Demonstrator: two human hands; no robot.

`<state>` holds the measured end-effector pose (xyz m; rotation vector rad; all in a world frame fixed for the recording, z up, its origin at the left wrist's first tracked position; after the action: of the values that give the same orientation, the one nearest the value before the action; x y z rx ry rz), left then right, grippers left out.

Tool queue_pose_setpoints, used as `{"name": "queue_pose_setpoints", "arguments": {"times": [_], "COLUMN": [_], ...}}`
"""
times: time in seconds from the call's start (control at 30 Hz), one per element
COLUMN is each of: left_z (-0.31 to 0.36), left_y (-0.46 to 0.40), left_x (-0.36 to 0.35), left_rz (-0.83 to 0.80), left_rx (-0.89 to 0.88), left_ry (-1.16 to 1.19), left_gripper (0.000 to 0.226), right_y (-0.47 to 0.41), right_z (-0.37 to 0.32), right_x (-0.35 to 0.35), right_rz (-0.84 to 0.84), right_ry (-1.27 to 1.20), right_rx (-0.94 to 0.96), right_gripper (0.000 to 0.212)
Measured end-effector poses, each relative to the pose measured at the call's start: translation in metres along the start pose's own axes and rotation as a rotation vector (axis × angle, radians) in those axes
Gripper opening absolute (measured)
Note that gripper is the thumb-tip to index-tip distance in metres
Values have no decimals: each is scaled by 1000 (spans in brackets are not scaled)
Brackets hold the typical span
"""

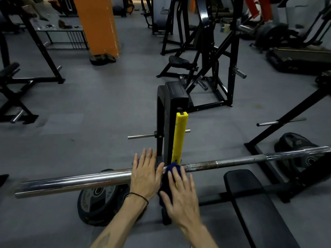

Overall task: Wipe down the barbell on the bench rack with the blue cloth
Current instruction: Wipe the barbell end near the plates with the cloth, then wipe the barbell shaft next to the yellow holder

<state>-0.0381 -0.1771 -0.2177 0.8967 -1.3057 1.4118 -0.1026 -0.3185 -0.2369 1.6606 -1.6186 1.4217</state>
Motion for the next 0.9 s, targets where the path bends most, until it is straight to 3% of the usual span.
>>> {"name": "queue_pose_setpoints", "arguments": {"times": [0.13,0.33,0.53,0.63,0.8,0.9], "left_z": [-1,-1,2,1,-1,3], "left_y": [2,4,-1,0,-1,-3], "left_x": [0,2,-1,0,3,6], "left_rz": [1,5,-22,-17,1,1], "left_rx": [-3,3,30,24,18,42], "left_ry": [-13,-45,-43,-45,-53,-42], "left_gripper": [70,71,70,67,63,62], "right_y": [4,7,-12,-9,5,5], "right_z": [38,75,9,18,90,96], "right_x": [15,43,7,10,55,54], "right_rz": [-2,138,48,21,103,136], "right_ry": [71,4,-121,-29,94,43], "right_rx": [-86,-316,-102,-49,-180,-304], "right_gripper": [66,70,76,71,68,71]}}
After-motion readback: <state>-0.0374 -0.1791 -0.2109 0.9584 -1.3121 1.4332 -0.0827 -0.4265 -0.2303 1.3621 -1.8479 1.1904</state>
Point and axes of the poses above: each hand's wrist, its own y-axis away from the middle knuckle, its own x-axis out of the back of the hand, z = x × y, the point moved 5 cm from there along -y, towards the middle knuckle, and after that the axes turned 11 degrees about -y, right-handed, at the moved point
